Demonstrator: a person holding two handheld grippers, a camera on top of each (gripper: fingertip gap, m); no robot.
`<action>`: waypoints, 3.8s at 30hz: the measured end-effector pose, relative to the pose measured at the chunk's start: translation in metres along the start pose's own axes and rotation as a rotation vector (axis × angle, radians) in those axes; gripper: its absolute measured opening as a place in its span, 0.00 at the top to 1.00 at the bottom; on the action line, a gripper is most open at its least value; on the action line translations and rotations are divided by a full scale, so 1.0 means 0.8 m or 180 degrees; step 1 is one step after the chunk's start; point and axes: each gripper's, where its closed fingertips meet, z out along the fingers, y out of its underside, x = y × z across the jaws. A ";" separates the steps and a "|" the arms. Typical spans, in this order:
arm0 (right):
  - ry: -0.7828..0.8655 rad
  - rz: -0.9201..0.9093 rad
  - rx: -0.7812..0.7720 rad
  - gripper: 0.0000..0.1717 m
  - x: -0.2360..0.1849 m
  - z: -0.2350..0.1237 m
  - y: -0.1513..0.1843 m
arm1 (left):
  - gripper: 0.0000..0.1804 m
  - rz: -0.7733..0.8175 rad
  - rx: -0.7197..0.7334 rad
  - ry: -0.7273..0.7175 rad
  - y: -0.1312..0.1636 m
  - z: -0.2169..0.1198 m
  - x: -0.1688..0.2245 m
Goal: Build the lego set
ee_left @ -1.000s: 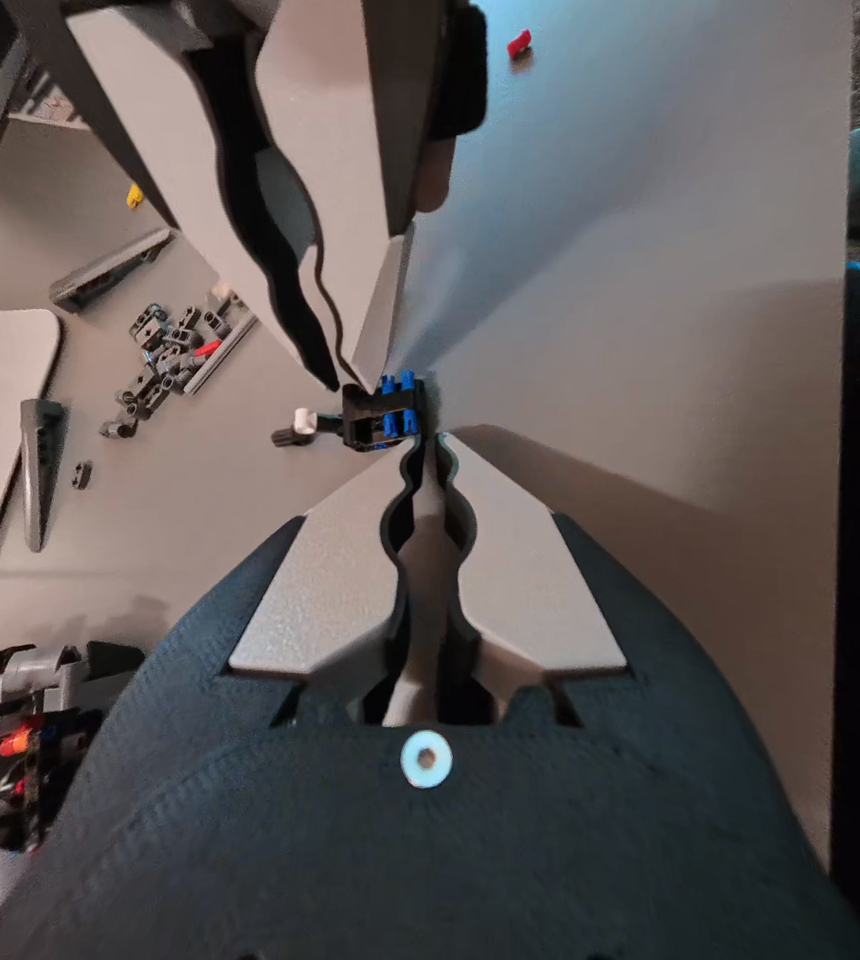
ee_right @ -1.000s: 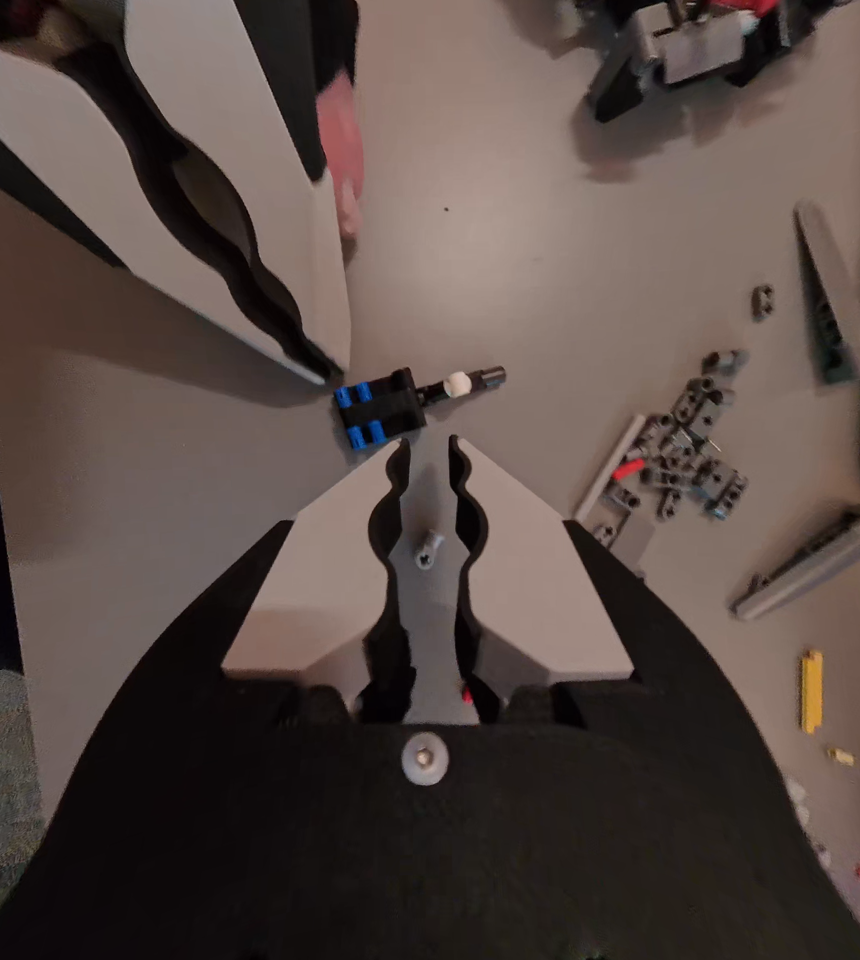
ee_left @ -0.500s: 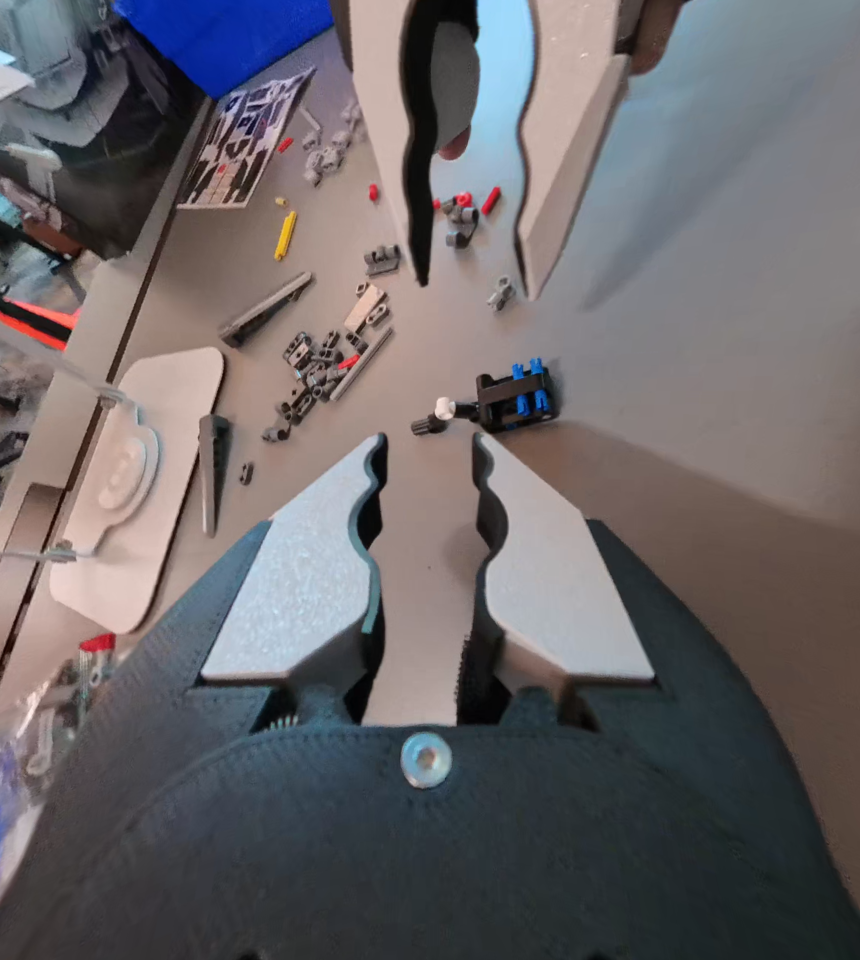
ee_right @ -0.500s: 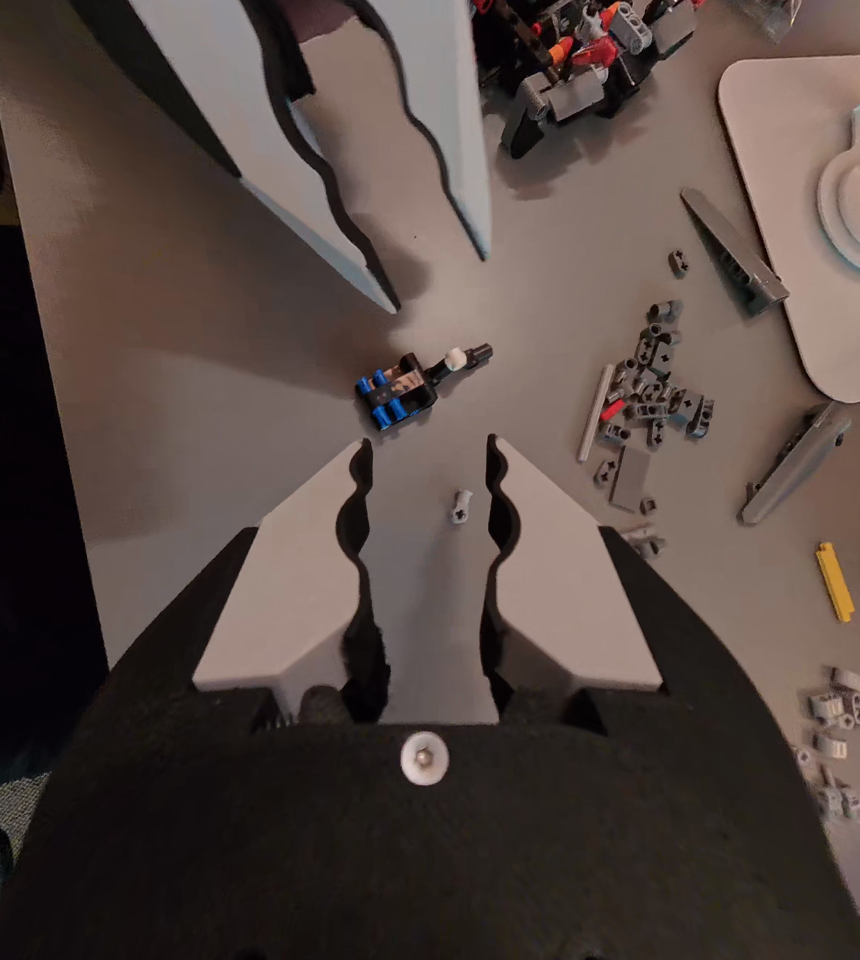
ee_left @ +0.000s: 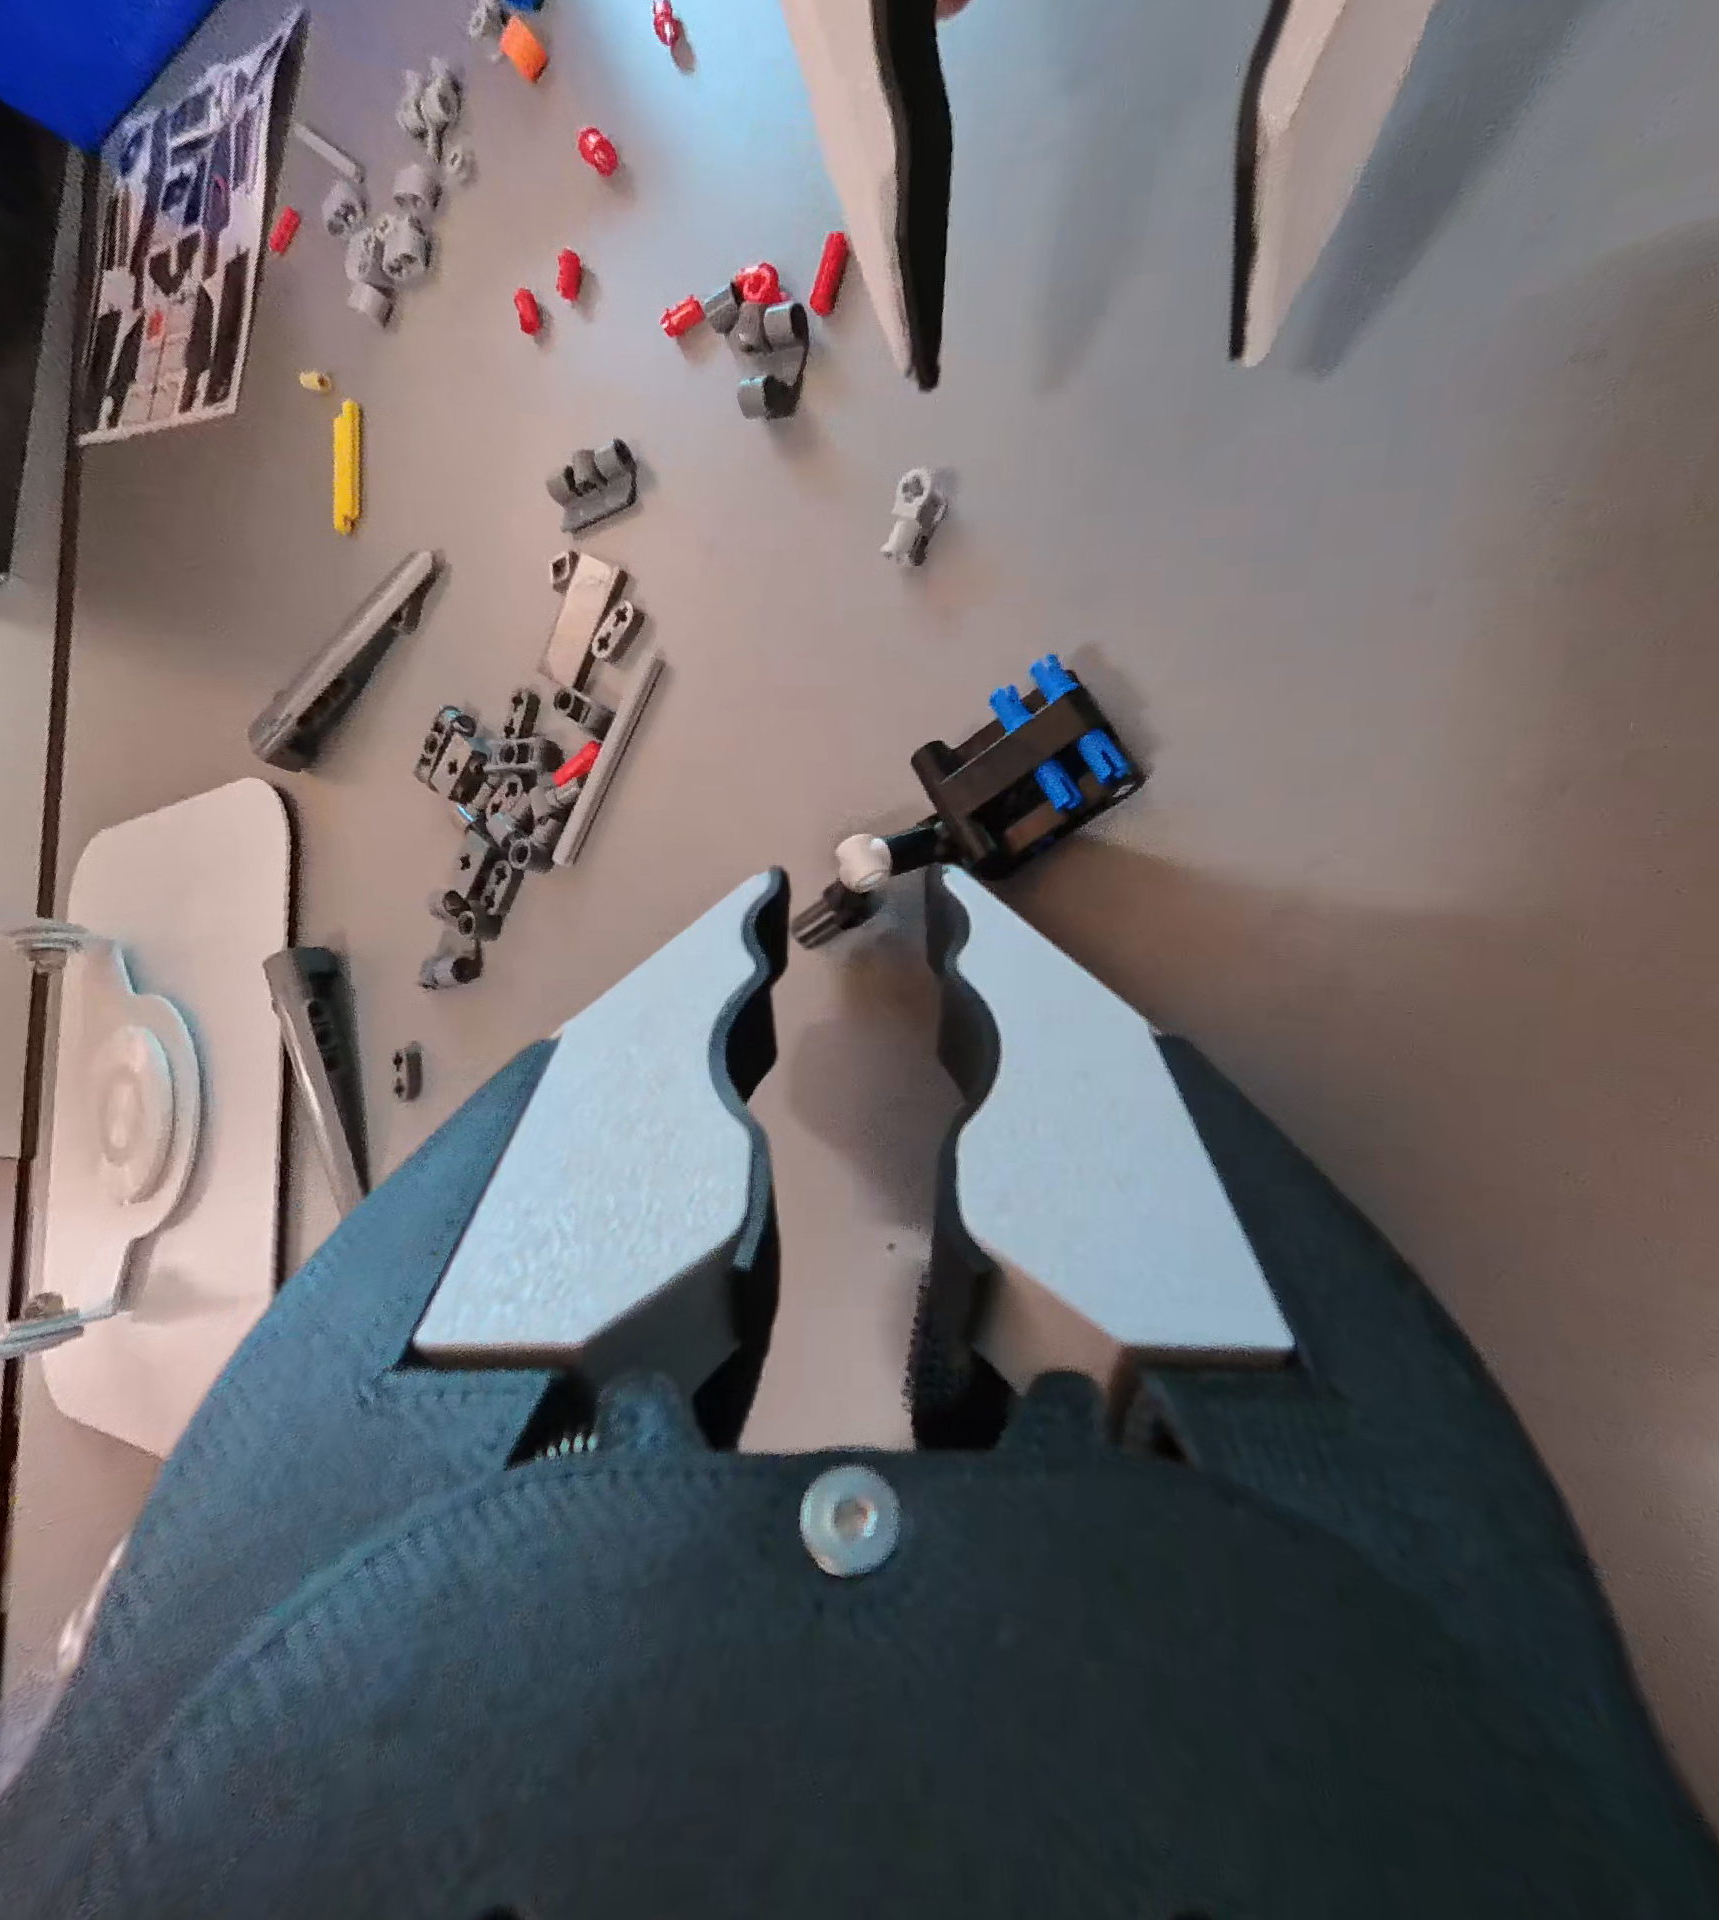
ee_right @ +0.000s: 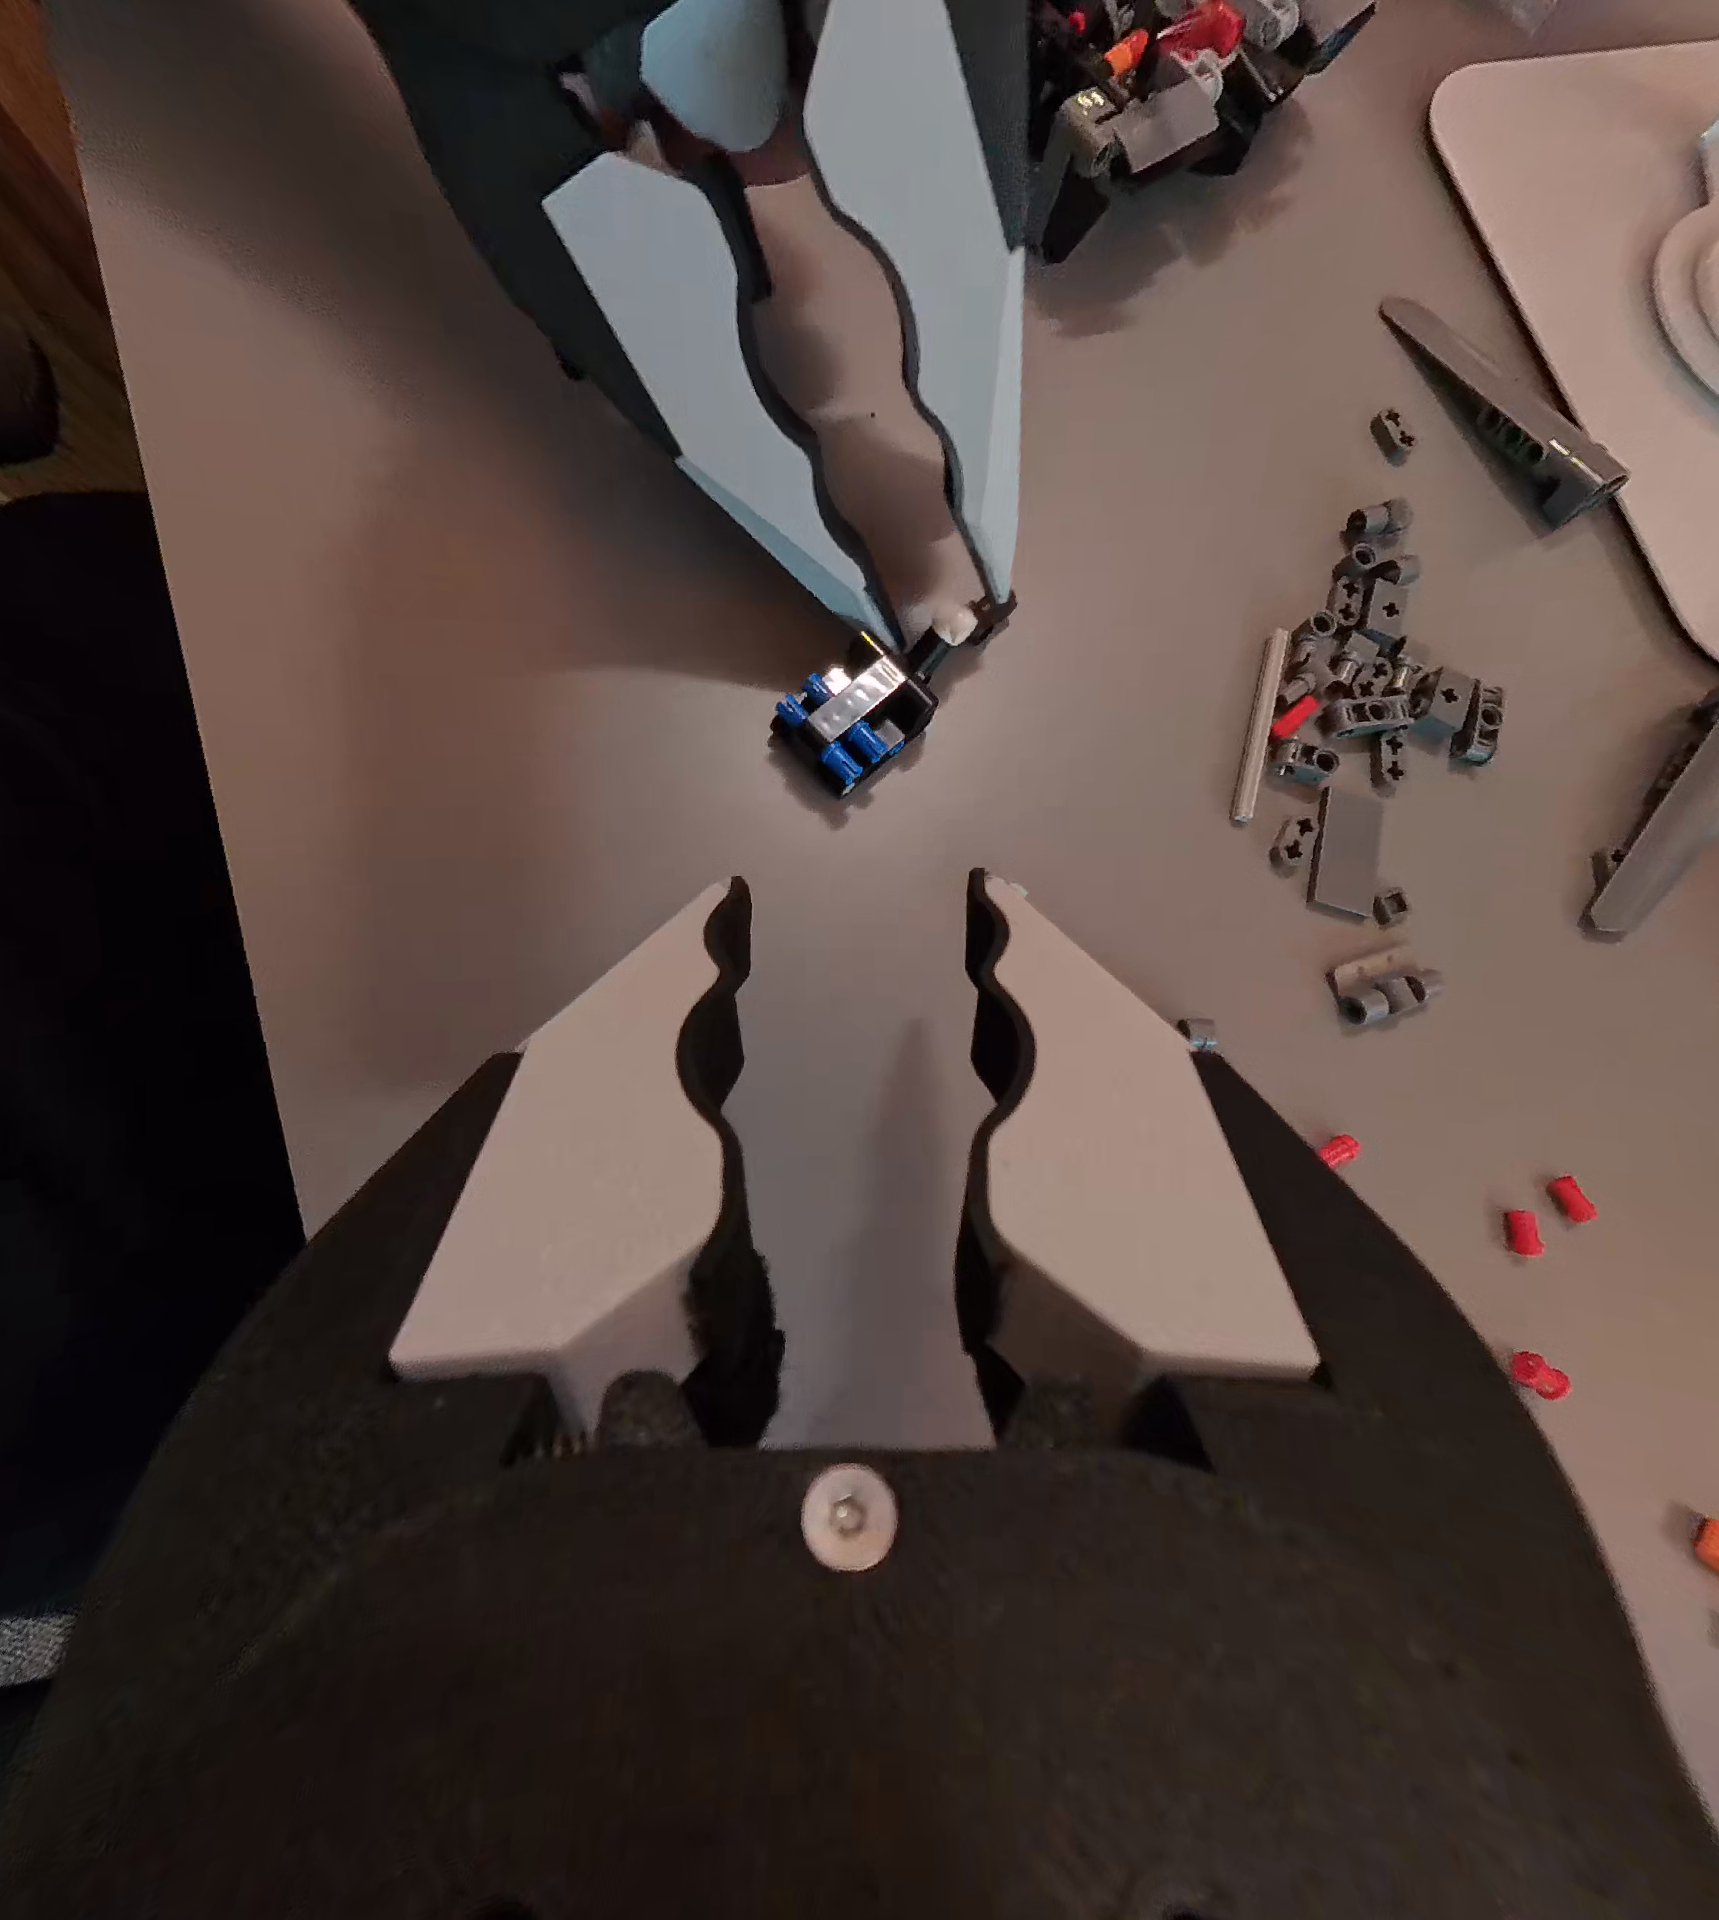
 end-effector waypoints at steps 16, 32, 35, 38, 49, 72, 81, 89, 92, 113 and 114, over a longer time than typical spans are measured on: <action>0.0464 0.0426 0.0376 0.74 0.036 -0.029 0.020 | 0.80 -0.0726 0.0465 -0.0368 -0.033 -0.072 -0.012; 0.1166 0.0418 0.0206 0.75 0.025 -0.085 0.067 | 0.77 -0.0173 0.0208 0.0390 -0.011 -0.011 0.026; 0.1380 0.0545 0.0153 0.75 0.051 -0.116 0.089 | 0.81 -0.0169 0.0113 0.0353 -0.008 -0.015 0.030; 0.1495 0.0671 0.0216 0.76 0.064 -0.136 0.099 | 0.84 -0.0147 0.0066 0.0420 -0.005 -0.026 0.044; 0.1650 0.0423 0.0567 0.77 0.114 -0.127 0.076 | 0.80 -0.0339 0.0416 0.0267 -0.021 -0.038 0.004; 0.2092 -0.0228 0.0737 0.73 0.189 -0.098 0.056 | 0.86 -0.0804 0.0685 -0.0506 -0.024 -0.003 -0.037; 0.2078 -0.0170 0.0779 0.74 0.189 -0.102 0.056 | 0.88 -0.0802 0.0656 -0.0466 -0.017 -0.004 -0.037; 0.2184 0.0453 0.0465 0.82 0.221 -0.139 0.101 | 0.90 -0.0785 0.0644 -0.0593 -0.017 -0.006 -0.042; 0.2064 0.0834 0.0051 0.81 0.232 -0.152 0.152 | 0.91 -0.0794 0.0669 -0.0595 -0.018 -0.008 -0.041; 0.1021 0.1189 -0.0784 0.94 0.275 -0.130 0.230 | 0.91 -0.0771 0.0606 -0.0513 -0.013 -0.003 -0.040; 0.1014 0.1191 -0.0780 0.94 0.276 -0.129 0.230 | 0.91 -0.0770 0.0605 -0.0511 -0.013 -0.003 -0.040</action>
